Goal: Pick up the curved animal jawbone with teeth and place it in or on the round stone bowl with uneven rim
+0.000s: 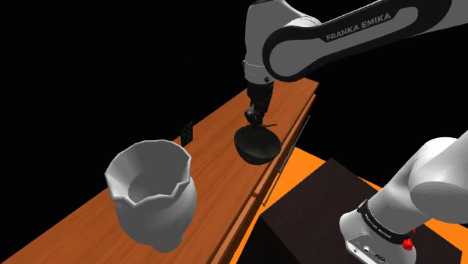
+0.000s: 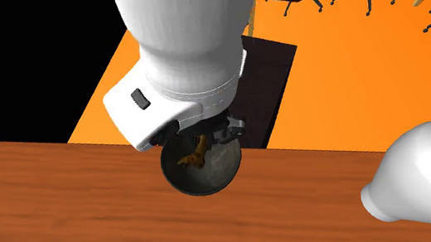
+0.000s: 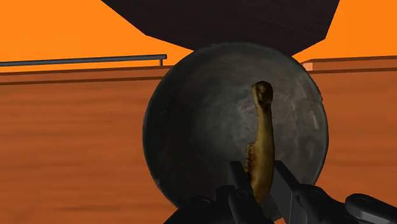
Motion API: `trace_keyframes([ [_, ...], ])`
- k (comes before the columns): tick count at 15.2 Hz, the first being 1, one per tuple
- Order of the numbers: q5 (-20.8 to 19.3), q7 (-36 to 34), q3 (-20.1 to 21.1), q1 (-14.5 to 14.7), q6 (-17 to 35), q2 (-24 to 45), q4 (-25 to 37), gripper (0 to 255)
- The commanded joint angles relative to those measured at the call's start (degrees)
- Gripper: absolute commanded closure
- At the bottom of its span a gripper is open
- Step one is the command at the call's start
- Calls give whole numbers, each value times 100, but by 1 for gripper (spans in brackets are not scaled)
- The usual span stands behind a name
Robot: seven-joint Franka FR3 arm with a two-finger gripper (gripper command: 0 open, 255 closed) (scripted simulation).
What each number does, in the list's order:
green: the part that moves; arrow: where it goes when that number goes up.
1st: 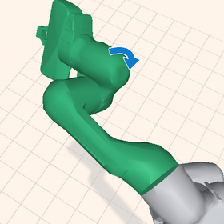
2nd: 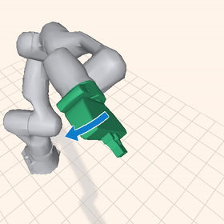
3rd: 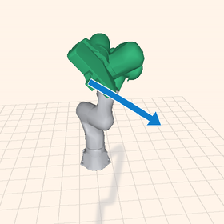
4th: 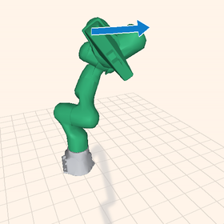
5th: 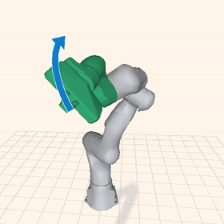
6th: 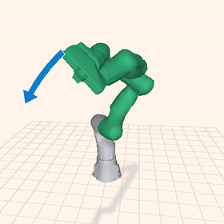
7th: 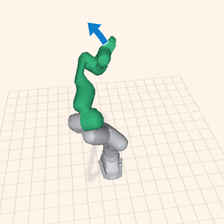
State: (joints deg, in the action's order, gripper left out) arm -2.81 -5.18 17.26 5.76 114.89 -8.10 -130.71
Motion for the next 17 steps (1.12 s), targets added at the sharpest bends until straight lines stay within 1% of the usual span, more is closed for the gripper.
trace_keyframes([
  [1,-12,86,-49,-36,111,-32,-134,255],
  [11,-172,-85,-16,-50,872,393,-496,255],
  [17,-172,-85,-16,-50,872,393,-496,255],
])
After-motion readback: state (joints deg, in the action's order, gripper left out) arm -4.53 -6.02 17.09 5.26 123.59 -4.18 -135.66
